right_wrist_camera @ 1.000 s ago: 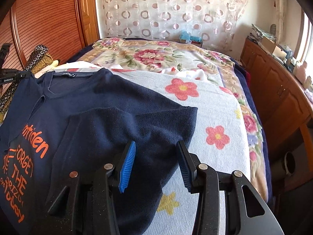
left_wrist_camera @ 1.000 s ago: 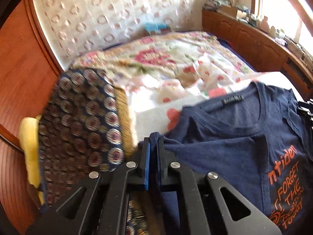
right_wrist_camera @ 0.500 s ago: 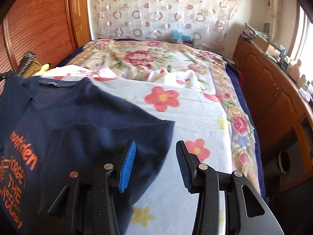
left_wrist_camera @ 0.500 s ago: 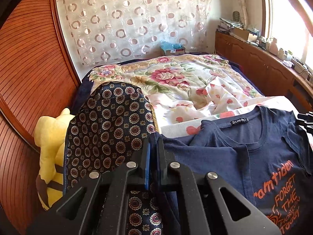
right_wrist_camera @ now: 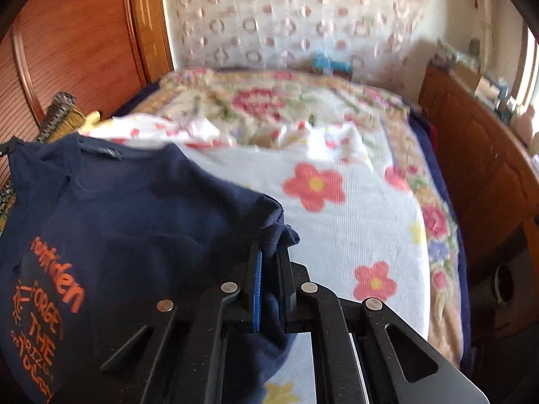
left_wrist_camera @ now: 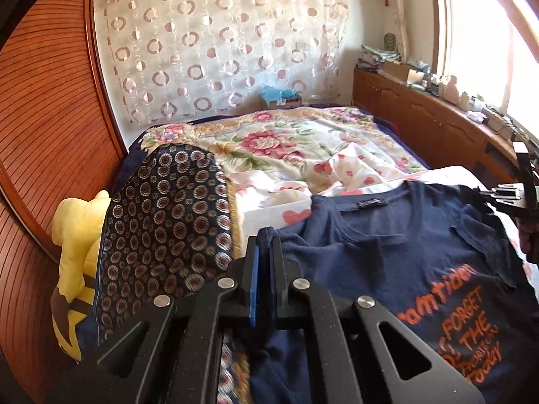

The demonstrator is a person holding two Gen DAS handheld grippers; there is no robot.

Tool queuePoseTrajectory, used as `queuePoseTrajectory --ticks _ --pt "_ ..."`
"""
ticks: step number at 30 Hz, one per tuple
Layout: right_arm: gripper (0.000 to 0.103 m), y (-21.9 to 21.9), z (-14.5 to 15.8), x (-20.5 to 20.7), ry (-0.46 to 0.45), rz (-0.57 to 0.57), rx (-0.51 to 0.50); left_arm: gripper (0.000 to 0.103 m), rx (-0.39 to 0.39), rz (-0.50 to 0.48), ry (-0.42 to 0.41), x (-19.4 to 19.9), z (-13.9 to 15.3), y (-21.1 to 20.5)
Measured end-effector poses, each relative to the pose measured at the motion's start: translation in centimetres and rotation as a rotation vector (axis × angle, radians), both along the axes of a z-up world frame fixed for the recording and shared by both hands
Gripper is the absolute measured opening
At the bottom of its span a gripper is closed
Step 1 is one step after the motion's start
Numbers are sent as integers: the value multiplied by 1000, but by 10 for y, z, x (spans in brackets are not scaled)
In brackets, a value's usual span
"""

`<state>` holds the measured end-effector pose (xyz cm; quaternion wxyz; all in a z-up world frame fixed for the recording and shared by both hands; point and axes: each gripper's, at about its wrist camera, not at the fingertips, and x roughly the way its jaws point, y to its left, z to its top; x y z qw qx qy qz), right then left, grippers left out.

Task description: Fold small clothes

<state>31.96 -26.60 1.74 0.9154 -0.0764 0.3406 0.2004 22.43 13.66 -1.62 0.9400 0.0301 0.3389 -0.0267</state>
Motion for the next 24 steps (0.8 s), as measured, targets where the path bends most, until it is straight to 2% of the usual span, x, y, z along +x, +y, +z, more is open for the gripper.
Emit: queuePoseTrajectory --ticks 6,10,15,20,24 --pt "6 -9 40 -68 -148 19 85 6 -27 -28 -75 -59 19 -10" --pt "6 -27 50 -123 -201 33 123 6 -54 -26 -126 -109 28 -7" --pt "6 -66 36 -200 -248 12 166 6 -81 3 -167 -178 27 2" --pt "6 -98 17 -271 -237 9 186 6 -106 21 -204 -228 28 12" --pt "6 -119 12 -309 -204 2 182 6 -124 34 -189 -256 23 17"
